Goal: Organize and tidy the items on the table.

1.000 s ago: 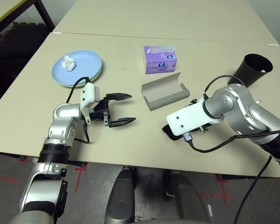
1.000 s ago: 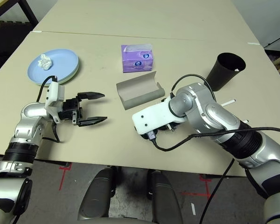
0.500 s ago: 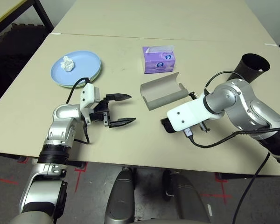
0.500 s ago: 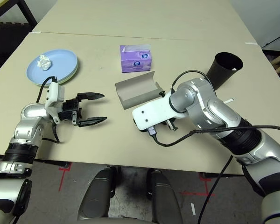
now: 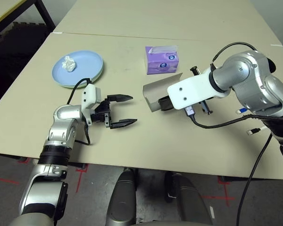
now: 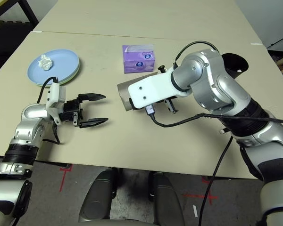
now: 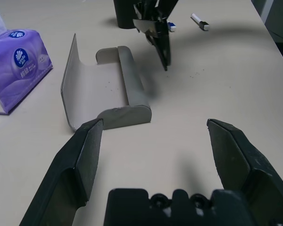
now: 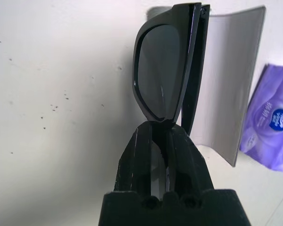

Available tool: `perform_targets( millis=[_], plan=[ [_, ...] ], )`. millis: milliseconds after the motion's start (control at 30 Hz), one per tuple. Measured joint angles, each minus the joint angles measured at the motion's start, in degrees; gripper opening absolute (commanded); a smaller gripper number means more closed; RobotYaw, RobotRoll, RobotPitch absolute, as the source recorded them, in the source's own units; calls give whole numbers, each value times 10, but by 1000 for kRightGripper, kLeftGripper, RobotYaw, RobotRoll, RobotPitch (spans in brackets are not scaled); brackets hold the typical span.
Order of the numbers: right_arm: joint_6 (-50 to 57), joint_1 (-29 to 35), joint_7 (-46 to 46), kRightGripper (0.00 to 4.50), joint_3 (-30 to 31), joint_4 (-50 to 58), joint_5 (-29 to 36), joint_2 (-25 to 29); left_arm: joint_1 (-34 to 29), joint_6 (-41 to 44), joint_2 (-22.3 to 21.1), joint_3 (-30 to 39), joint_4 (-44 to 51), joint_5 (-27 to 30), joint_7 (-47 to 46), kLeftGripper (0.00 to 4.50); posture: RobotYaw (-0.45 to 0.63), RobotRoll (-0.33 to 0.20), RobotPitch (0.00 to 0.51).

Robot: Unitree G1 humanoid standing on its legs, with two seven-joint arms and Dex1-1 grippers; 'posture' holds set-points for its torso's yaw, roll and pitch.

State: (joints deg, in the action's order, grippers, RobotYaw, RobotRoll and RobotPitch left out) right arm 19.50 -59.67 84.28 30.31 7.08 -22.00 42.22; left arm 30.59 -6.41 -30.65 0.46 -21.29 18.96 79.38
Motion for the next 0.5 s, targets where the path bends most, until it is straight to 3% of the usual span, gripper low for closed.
perform_targets(
  millis=[500],
  plan=[
    [-58, -24, -67, 316, 4, -125, -32, -59, 1, -1, -13, 1, 0, 0, -7, 4500, 255, 0, 208]
  ],
)
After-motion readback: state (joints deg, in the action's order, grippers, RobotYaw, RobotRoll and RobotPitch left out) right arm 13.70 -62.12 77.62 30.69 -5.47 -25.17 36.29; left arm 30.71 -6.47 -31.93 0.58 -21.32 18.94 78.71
